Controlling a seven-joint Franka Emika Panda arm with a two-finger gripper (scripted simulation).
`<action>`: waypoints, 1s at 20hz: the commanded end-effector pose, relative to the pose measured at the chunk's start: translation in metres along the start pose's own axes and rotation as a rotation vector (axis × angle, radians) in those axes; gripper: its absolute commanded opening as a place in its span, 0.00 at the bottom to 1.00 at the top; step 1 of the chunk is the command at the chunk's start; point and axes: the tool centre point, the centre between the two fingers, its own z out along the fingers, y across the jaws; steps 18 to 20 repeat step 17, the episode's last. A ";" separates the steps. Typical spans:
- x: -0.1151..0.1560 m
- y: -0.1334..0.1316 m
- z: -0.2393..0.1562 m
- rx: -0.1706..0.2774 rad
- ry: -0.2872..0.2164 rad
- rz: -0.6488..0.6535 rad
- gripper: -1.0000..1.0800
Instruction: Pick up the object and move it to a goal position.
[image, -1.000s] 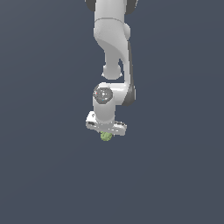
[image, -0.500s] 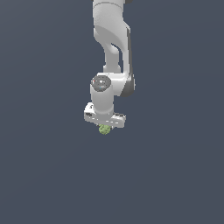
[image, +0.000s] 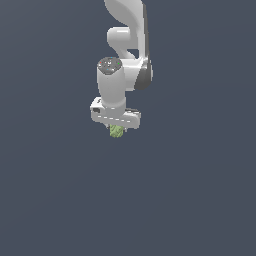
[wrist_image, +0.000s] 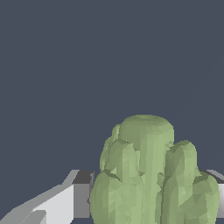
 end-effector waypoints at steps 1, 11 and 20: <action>-0.010 0.006 -0.017 0.000 -0.001 0.000 0.00; -0.031 0.020 -0.061 -0.001 -0.001 0.000 0.00; -0.034 0.022 -0.069 -0.001 -0.001 0.000 0.00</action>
